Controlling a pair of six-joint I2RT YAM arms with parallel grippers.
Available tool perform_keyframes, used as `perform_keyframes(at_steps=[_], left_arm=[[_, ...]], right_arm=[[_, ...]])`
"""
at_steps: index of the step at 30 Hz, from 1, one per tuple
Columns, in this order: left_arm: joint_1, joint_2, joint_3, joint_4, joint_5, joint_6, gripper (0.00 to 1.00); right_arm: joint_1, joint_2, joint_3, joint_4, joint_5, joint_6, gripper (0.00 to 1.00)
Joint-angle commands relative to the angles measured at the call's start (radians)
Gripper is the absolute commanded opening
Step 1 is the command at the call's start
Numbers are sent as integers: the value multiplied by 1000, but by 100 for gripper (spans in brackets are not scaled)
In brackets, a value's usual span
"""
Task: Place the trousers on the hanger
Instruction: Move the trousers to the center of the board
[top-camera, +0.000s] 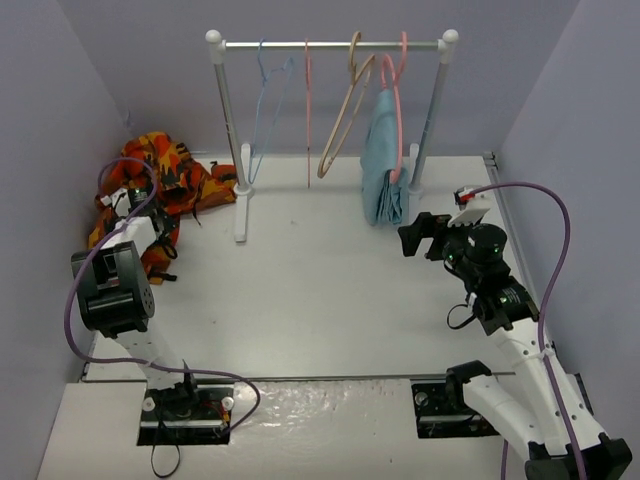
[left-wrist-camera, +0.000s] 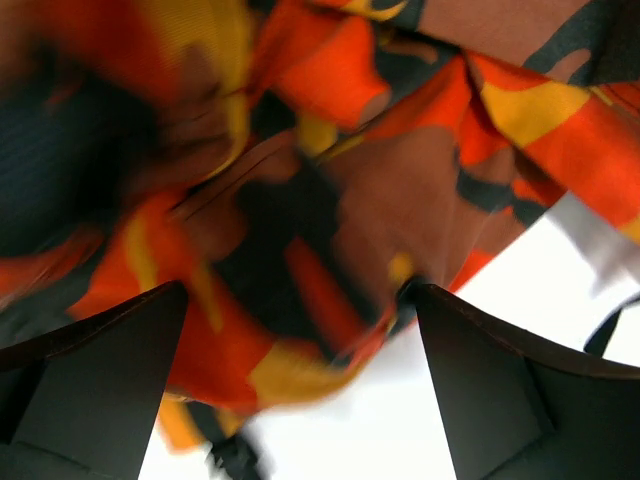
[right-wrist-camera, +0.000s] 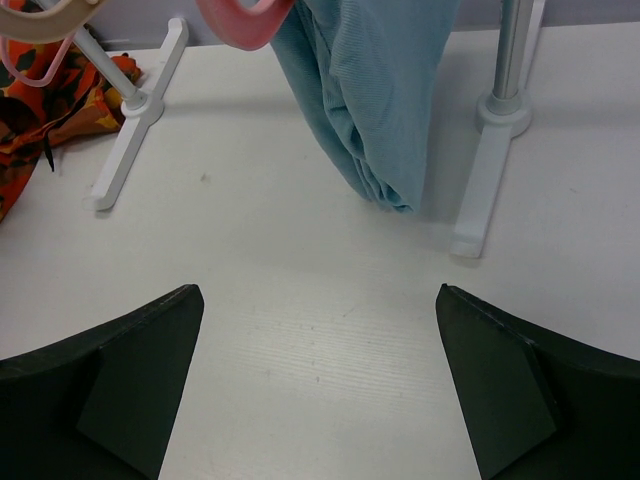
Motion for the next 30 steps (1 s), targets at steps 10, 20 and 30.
perform_keyframes(at_steps=[10,20,30], left_arm=[[37,139,159,-150,257,-36,0],[-184,-424,24,-303,454,-266,0],[-880,-616,-143,-33,247,-587,29]], right_arm=[[-3,47,50,54,-45,-29,100],[-1,136,151,18,-51,19,100],[-1,233,212,17,-57,57,100]])
